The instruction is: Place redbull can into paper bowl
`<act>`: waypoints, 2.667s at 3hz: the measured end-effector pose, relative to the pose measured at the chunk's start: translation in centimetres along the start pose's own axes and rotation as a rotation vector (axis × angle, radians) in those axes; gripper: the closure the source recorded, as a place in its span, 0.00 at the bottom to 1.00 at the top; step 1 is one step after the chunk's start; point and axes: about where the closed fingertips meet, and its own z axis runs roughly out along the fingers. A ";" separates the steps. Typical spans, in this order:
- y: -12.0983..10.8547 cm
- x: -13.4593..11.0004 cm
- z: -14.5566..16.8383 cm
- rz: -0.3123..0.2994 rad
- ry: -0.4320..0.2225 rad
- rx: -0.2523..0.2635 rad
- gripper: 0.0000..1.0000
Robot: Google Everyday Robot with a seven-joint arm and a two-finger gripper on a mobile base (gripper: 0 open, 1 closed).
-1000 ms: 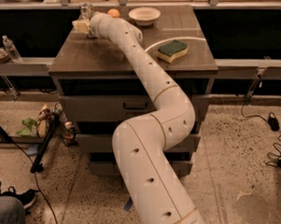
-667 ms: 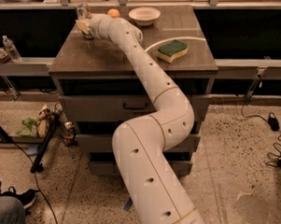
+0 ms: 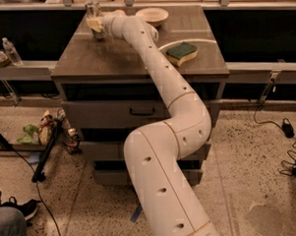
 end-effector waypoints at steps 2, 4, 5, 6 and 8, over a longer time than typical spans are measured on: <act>-9.4 -3.0 -5.3 -0.126 -0.014 0.219 1.00; -12.6 -3.4 -7.3 -0.119 -0.012 0.296 1.00; -15.6 -4.1 -9.4 -0.108 -0.014 0.375 1.00; -17.6 -4.3 -10.7 -0.101 -0.027 0.439 1.00; -19.4 -4.2 -11.3 -0.067 -0.093 0.503 1.00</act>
Offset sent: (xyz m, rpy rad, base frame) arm 0.1327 -0.1952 0.0948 -0.1446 -0.1932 -0.4074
